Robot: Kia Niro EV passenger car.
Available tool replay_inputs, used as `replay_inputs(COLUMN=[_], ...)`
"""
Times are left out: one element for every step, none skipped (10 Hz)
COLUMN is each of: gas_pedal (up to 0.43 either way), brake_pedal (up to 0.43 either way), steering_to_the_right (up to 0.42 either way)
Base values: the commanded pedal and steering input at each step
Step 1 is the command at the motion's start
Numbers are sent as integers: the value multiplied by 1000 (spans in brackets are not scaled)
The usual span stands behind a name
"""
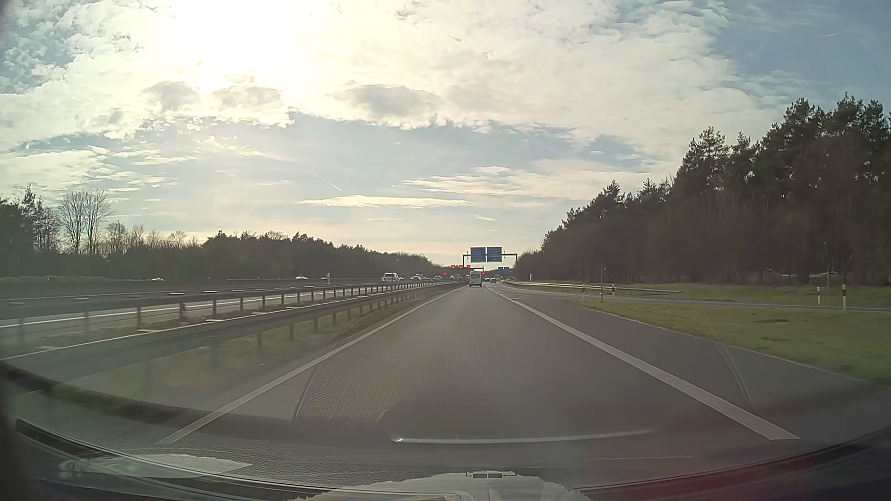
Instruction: Follow the waypoints while adhering to traffic rules and regulations
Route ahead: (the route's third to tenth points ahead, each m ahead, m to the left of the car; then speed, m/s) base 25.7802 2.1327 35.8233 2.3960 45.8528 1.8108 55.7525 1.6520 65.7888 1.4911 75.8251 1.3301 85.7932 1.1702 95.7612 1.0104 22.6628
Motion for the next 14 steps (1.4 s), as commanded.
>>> replay_inputs(gas_pedal=[138,138,138,138,138,138,138,130,130,118,118,118,110,110], brake_pedal=[0,0,0,0,0,0,0,0,0,0,0,0,0,0], steering_to_the_right=[0,0,0,0,0,0,0,0,0,-1,-1,-1,-1,-1])
